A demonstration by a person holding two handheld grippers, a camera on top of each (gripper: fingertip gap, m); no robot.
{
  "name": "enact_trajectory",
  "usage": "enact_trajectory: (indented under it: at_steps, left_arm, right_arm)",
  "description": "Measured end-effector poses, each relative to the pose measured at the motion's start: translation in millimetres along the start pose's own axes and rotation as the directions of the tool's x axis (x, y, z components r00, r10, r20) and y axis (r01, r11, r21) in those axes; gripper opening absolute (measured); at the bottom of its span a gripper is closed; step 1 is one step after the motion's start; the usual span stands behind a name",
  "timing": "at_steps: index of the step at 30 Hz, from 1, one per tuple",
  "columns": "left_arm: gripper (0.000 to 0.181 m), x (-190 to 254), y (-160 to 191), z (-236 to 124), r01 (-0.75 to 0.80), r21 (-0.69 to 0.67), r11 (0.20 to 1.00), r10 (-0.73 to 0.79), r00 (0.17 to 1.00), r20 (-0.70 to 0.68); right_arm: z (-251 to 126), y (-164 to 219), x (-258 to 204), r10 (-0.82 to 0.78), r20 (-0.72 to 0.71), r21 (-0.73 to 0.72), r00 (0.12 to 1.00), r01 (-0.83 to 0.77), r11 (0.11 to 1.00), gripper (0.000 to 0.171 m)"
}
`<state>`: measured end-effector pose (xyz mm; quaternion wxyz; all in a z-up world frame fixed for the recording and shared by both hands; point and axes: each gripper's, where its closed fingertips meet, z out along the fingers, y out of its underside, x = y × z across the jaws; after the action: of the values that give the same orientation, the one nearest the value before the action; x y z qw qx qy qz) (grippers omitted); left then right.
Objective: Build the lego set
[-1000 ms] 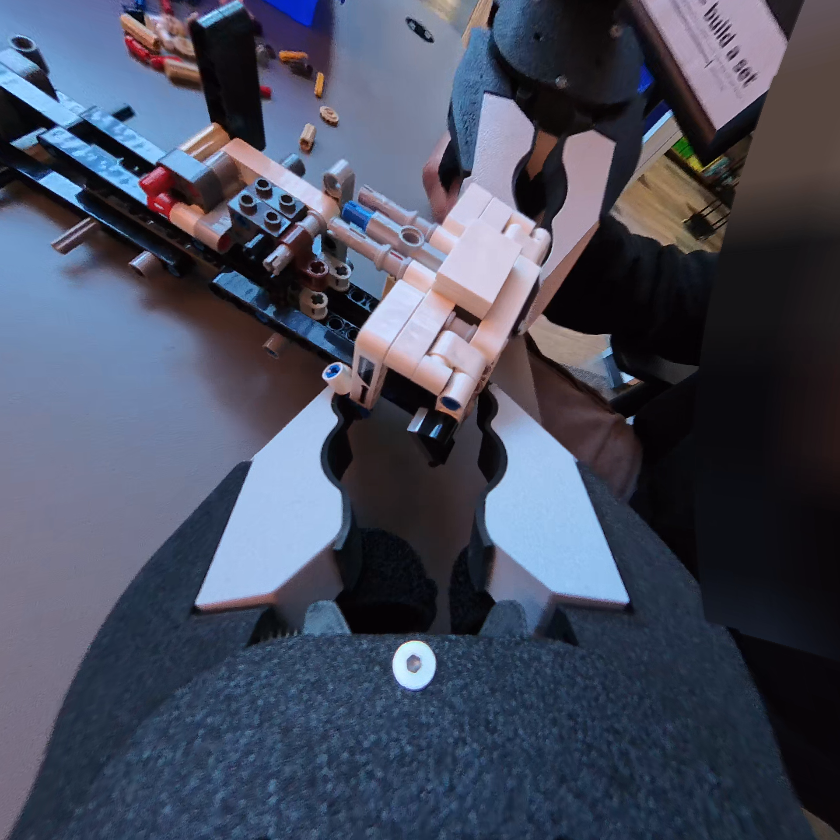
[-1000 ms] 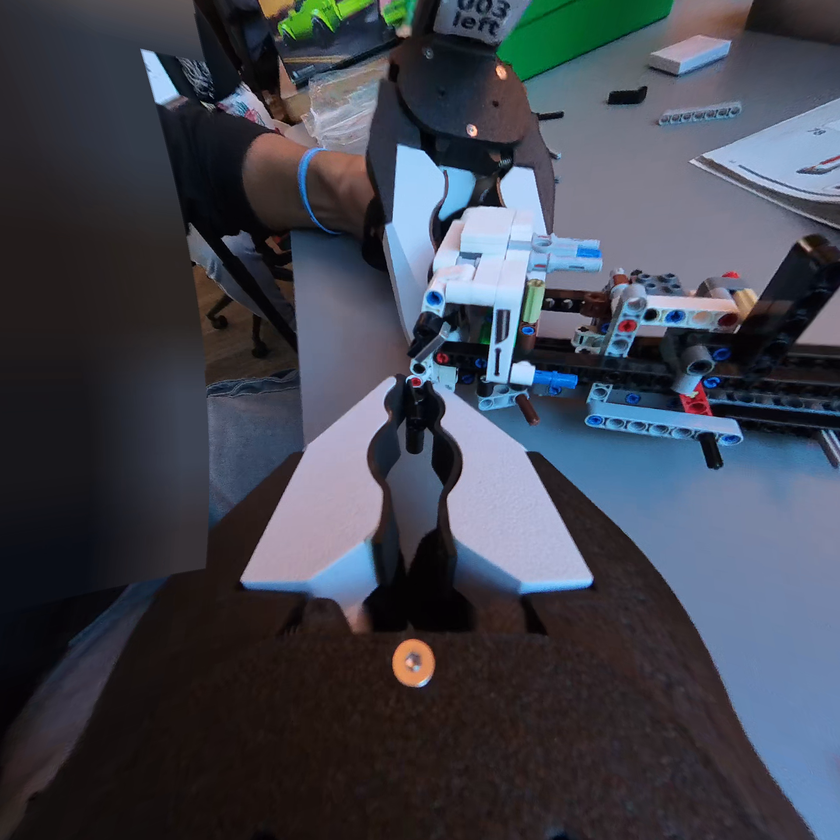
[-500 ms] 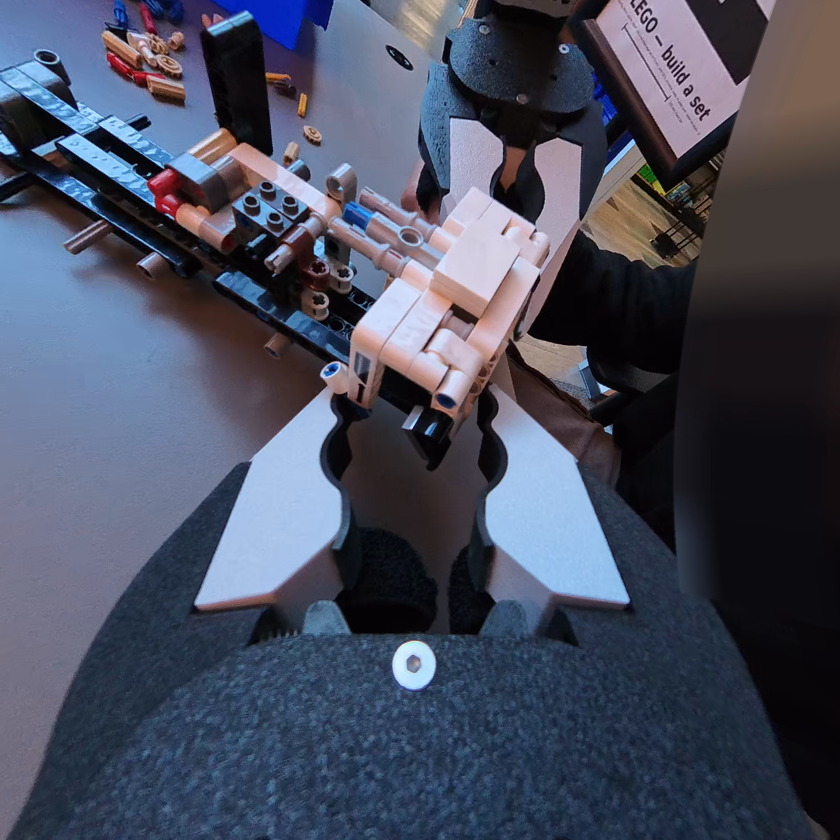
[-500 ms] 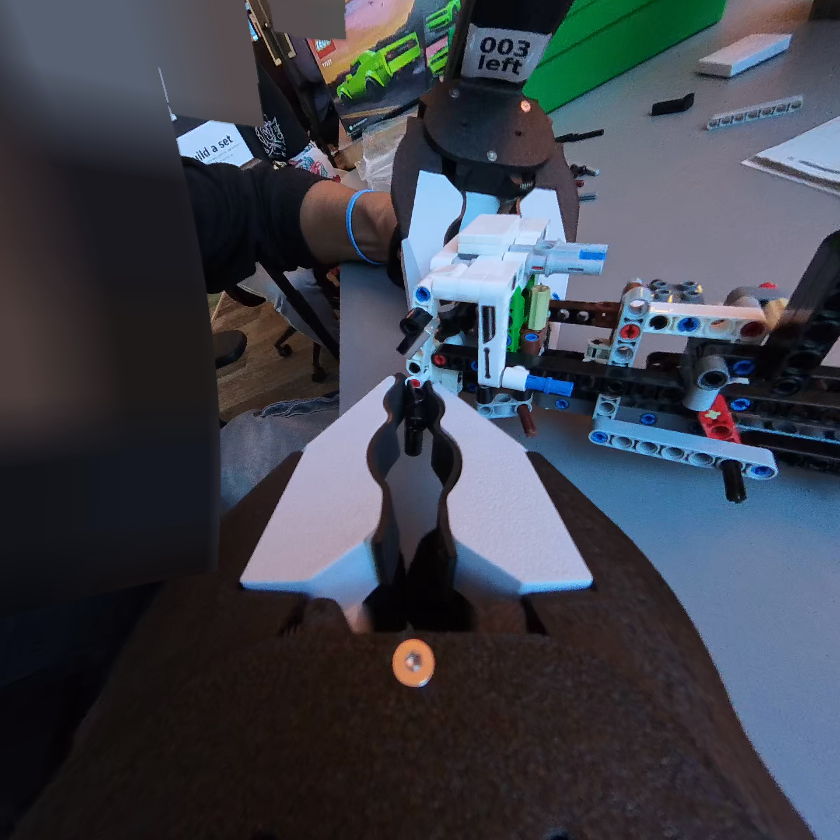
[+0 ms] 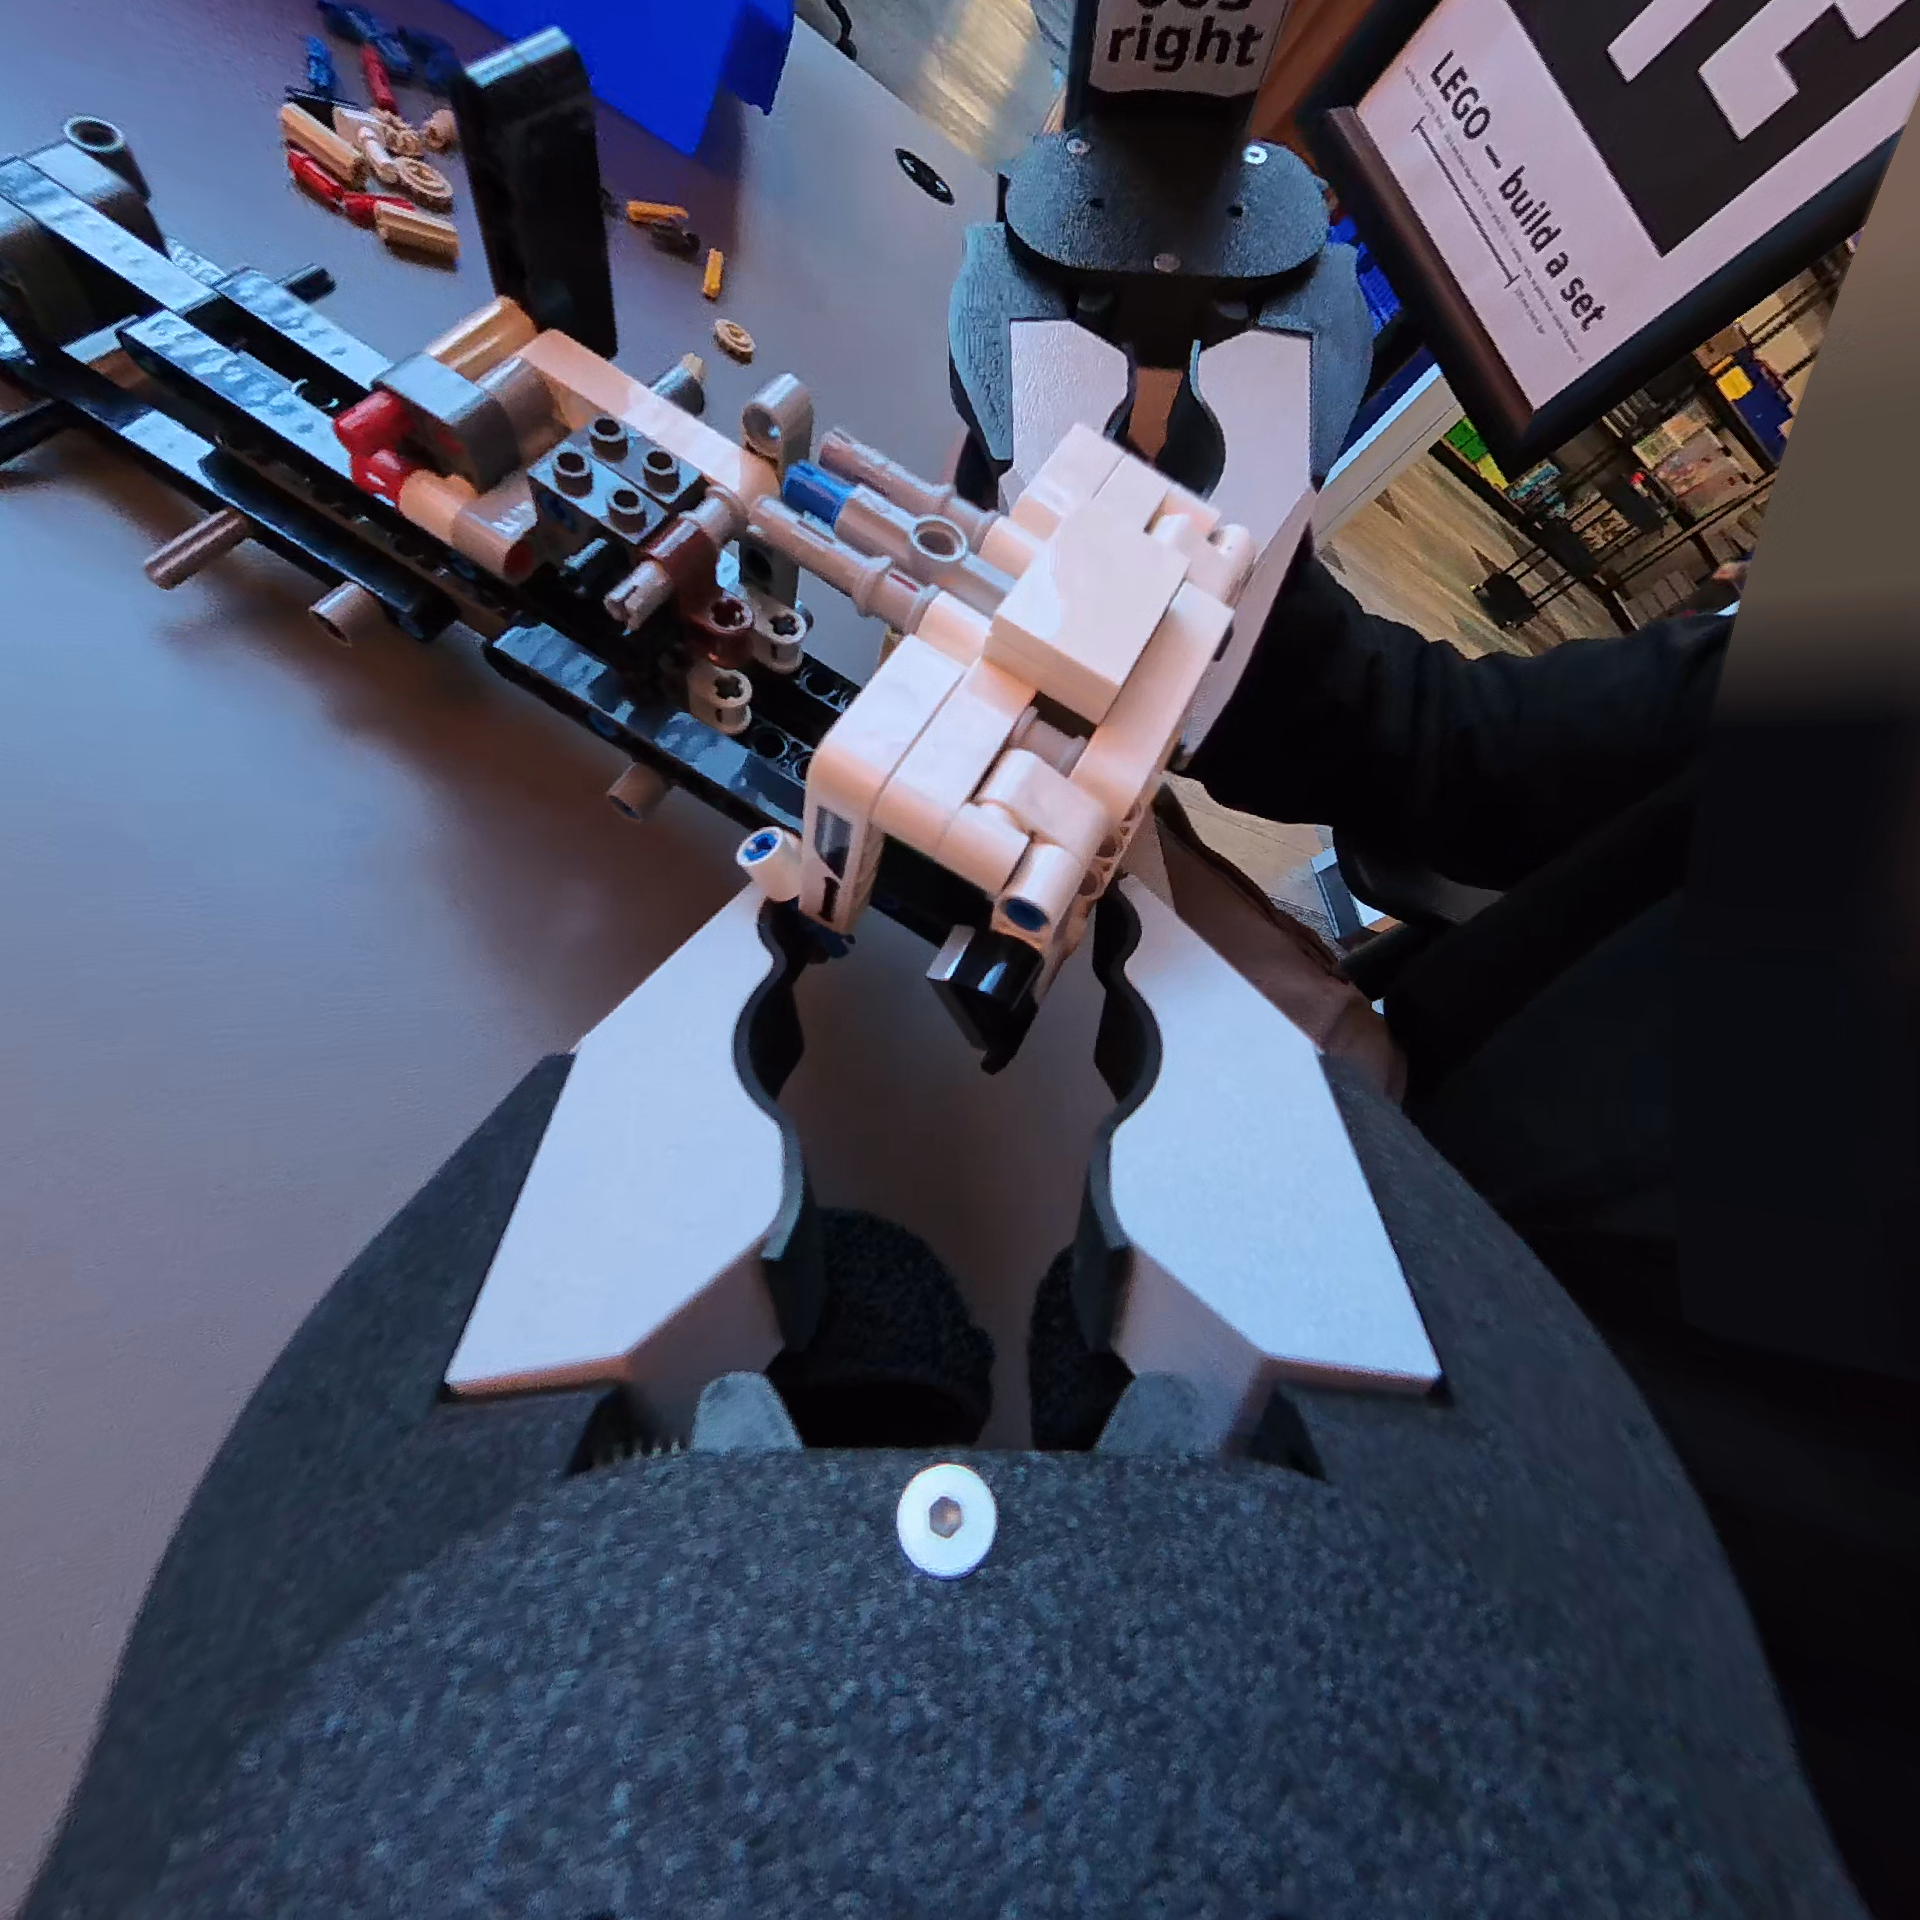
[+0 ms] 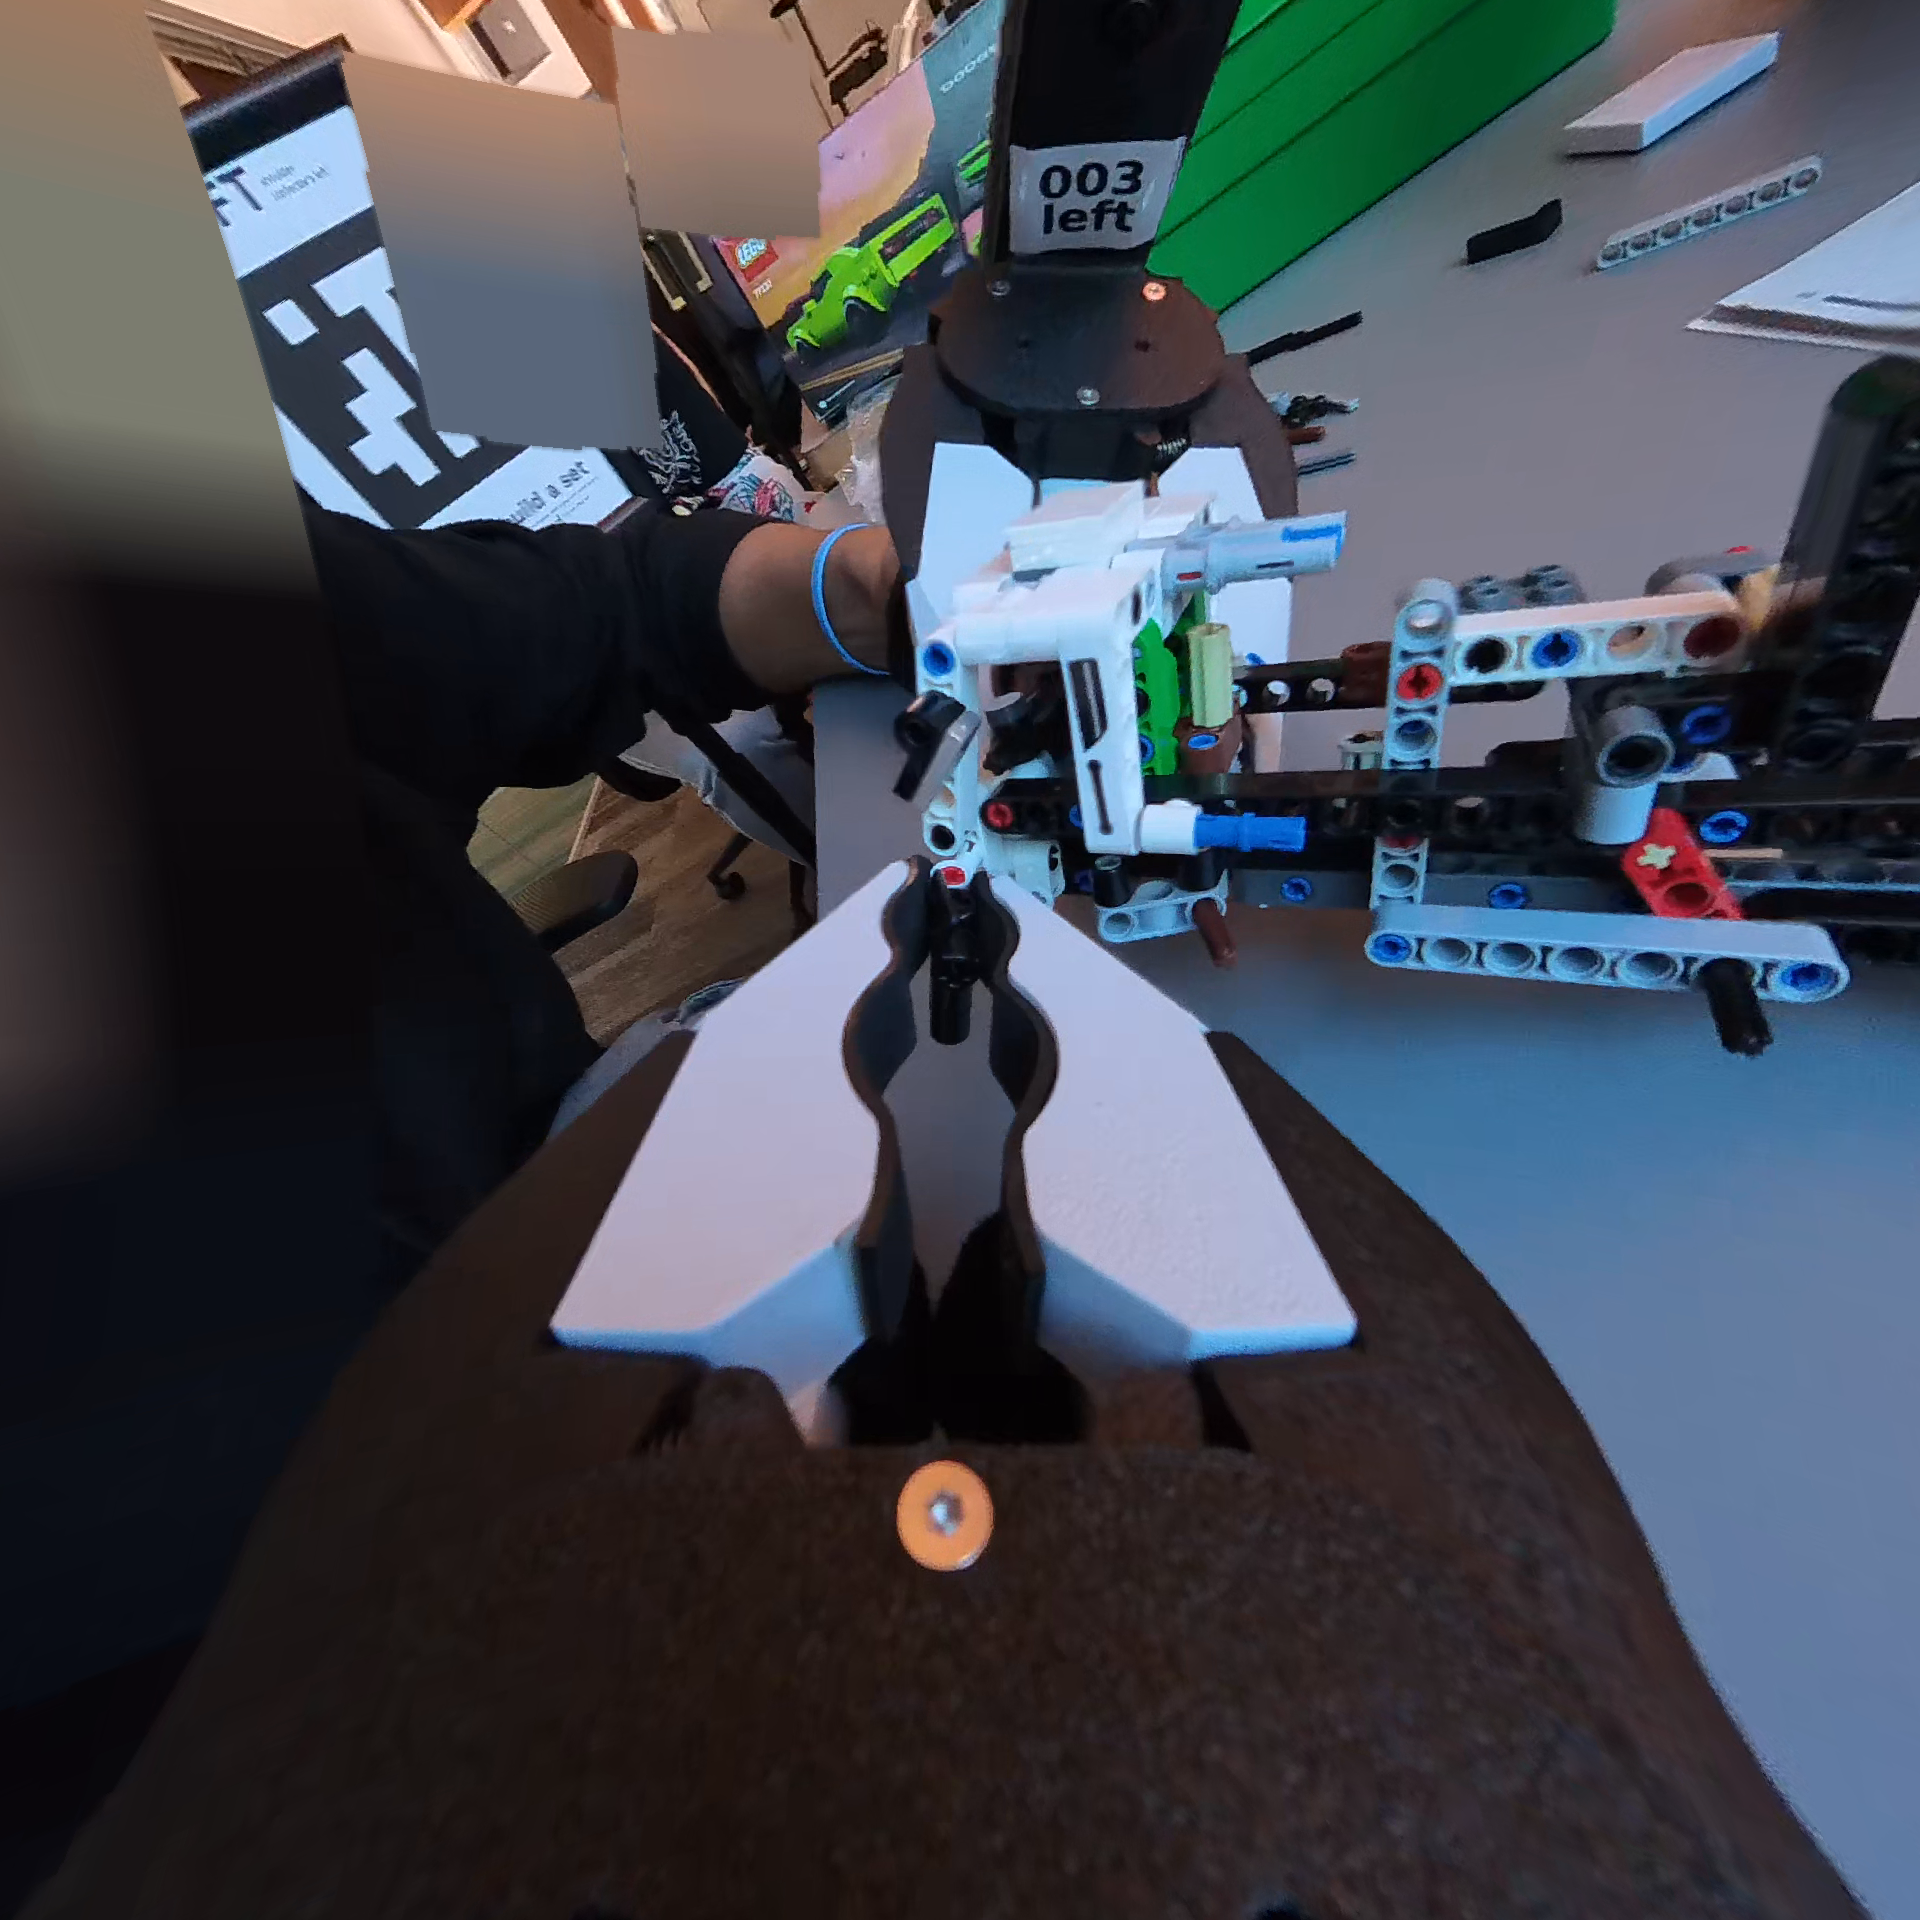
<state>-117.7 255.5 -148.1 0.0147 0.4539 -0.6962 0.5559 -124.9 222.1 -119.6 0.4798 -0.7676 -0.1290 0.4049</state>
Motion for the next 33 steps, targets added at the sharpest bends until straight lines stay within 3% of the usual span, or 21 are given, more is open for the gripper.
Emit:
enact_trajectory:
  at_steps: [6, 19, 24, 33]
  left_arm:
    - [0.055, -5, 2, 1, -0.002, -0.012, 1.0, 0.002, 0.999, 0.047]
    - [0.056, -6, 7, 7, -0.026, -0.047, 0.999, 0.03, 0.996, 0.088]
    - [0.056, -4, 4, 7, -0.011, -0.029, 1.0, 0.012, 0.998, 0.057]
    - [0.055, -3, 8, 11, -0.032, -0.068, 0.997, 0.037, 0.996, 0.076]
  right_arm:
    - [1, 5, 6, 0.07, -0.008, -0.04, 0.998, -0.07, 0.997, 0.006]
    - [1, 13, 10, -0.081, -0.123, -0.086, 0.989, 0.07, 0.994, 0.006]
    - [-4, 4, 10, -0.107, -0.159, -0.025, 0.981, 0.105, 0.994, 0.01]
    - [-2, 13, 9, -0.188, -0.173, -0.101, 0.967, 0.172, 0.98, 0.006]
